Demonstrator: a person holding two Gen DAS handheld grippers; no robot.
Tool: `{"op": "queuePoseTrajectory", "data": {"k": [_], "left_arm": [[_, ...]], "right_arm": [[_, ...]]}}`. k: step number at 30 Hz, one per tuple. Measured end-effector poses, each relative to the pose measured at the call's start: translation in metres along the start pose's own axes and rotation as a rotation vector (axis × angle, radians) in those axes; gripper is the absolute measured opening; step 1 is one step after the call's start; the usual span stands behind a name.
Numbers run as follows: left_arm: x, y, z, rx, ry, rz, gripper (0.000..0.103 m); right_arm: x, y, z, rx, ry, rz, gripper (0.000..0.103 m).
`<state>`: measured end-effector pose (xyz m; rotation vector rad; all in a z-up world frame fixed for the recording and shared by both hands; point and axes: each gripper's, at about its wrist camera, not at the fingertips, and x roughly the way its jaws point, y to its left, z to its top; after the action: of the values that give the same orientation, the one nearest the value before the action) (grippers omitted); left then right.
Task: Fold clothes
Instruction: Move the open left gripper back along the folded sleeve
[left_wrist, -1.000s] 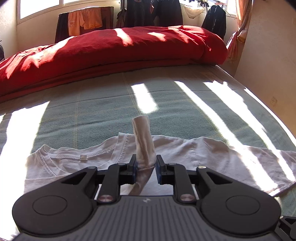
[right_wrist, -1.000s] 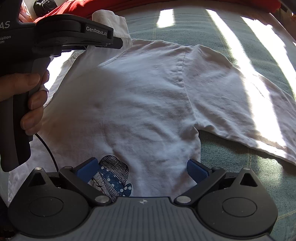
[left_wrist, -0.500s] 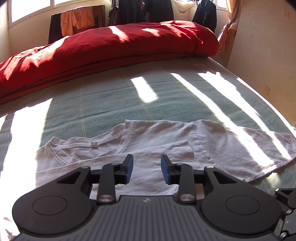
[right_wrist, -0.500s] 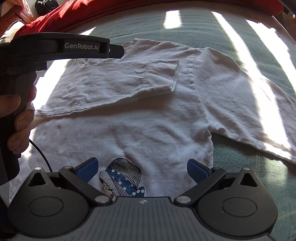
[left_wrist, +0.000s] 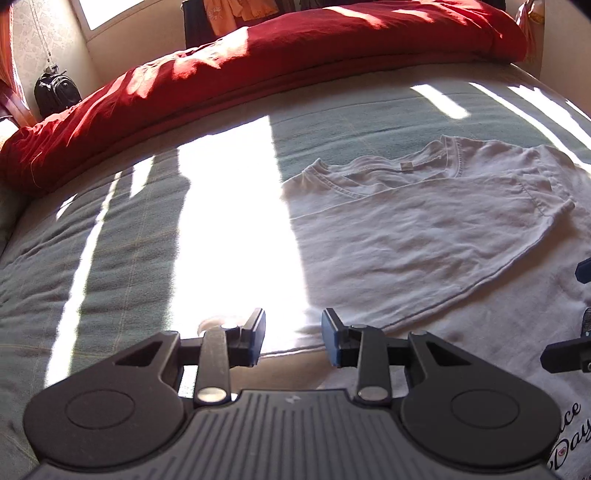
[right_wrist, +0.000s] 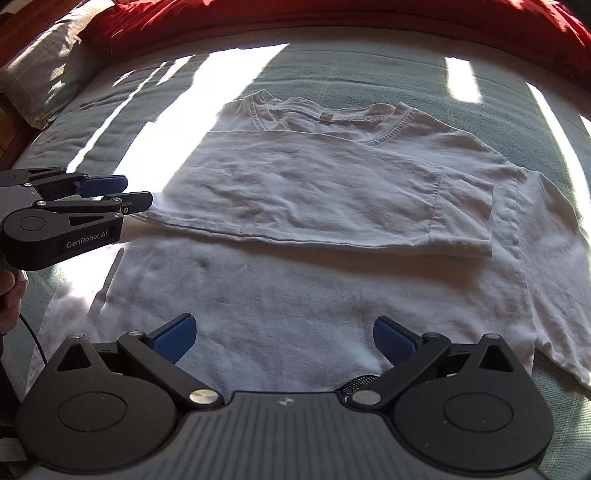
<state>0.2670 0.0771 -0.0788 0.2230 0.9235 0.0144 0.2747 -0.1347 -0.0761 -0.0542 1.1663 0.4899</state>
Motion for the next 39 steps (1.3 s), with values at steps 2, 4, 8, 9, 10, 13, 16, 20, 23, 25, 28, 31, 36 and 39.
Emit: {"op": "queuePoseTrajectory", "data": {"k": [2, 4, 8, 9, 10, 13, 16, 20, 23, 25, 28, 31, 36, 39], "left_arm": [[0.007, 0.018, -0.003, -0.032, -0.022, -0.008, 0.034], [0.014, 0.029, -0.004, -0.04, -0.042, -0.011, 0.034], [0.04, 0.045, -0.01, -0.095, 0.038, -0.057, 0.034], [0.044, 0.048, -0.013, -0.115, 0.057, -0.077, 0.034], [0.041, 0.05, -0.017, -0.115, 0.053, -0.089, 0.034], [0.033, 0.054, -0.028, -0.116, 0.053, -0.126, 0.035], [0.029, 0.061, -0.03, -0.124, 0.075, -0.177, 0.035], [0.025, 0.084, -0.02, -0.182, 0.07, -0.238, 0.035], [0.028, 0.109, -0.006, -0.231, 0.022, -0.246, 0.035], [0.038, 0.127, 0.006, -0.282, 0.01, -0.285, 0.035], [0.058, 0.136, 0.022, -0.28, -0.014, -0.324, 0.035], [0.081, 0.137, 0.029, -0.276, 0.0, -0.352, 0.034], [0.116, 0.137, 0.029, -0.234, 0.02, -0.339, 0.035], [0.123, 0.144, 0.033, -0.24, 0.005, -0.344, 0.035]], "right_arm": [[0.002, 0.012, 0.007, -0.014, -0.003, 0.005, 0.103], [0.005, 0.023, 0.012, -0.023, -0.002, 0.006, 0.103], [0.01, 0.043, 0.018, -0.046, 0.01, -0.001, 0.103], [0.012, 0.048, 0.019, -0.052, 0.013, -0.003, 0.103], [0.013, 0.052, 0.02, -0.056, 0.017, -0.005, 0.103], [0.016, 0.063, 0.024, -0.061, 0.026, -0.006, 0.103], [0.02, 0.073, 0.031, -0.066, 0.023, -0.004, 0.103], [0.024, 0.087, 0.046, -0.073, 0.001, 0.0, 0.103], [0.028, 0.096, 0.056, -0.076, -0.017, 0.014, 0.103], [0.034, 0.103, 0.062, -0.084, -0.017, 0.023, 0.103], [0.042, 0.115, 0.069, -0.092, -0.012, 0.032, 0.103], [0.047, 0.124, 0.074, -0.085, -0.007, 0.045, 0.103], [0.055, 0.128, 0.079, -0.083, -0.003, 0.065, 0.103], [0.059, 0.128, 0.082, -0.089, -0.005, 0.069, 0.103]]}}
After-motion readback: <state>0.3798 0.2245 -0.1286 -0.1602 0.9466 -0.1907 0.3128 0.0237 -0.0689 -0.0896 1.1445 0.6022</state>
